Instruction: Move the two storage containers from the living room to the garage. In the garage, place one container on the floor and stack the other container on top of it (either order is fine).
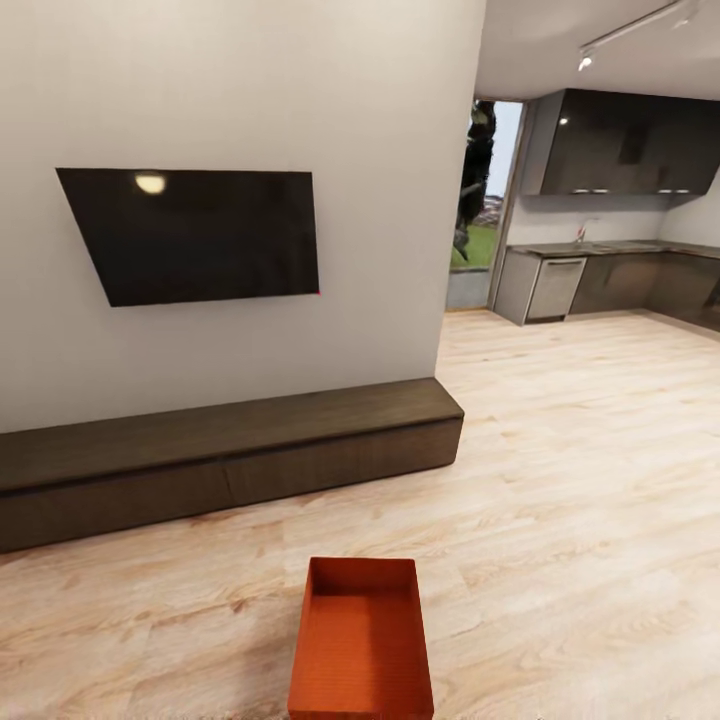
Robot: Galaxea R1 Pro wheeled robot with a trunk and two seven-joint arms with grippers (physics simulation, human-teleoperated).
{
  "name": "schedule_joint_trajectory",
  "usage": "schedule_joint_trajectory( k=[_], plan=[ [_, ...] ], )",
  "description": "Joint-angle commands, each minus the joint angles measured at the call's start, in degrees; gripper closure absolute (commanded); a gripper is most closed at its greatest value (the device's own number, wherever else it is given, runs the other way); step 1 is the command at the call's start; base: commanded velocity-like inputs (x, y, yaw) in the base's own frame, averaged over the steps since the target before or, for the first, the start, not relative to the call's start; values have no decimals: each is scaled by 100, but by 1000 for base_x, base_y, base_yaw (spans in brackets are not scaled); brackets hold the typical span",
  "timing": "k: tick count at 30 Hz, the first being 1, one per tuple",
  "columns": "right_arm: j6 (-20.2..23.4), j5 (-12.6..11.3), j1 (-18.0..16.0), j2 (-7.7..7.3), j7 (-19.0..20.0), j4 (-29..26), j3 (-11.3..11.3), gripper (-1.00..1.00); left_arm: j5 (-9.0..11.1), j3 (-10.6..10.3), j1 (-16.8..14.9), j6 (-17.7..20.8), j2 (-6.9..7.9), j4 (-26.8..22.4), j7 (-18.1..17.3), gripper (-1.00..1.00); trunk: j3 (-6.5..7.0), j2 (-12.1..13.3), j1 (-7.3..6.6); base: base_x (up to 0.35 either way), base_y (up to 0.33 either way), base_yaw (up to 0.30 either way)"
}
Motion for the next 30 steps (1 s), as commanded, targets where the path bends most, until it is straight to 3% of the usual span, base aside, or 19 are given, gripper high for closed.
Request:
schedule_joint_trajectory(
  k=[1, 30],
  plan=[
    [-26, 28, -7, 3, -30, 16, 26, -100, 25, -6, -3, -19, -2, 4, 13, -100, -34, -45, 23, 0, 0, 0],
    [-30, 29, -7, 3, -29, 16, 34, -100, 27, -6, -3, -20, -2, 4, 12, -100, -822, -1208, 660, 0, 0, 0]
  ],
)
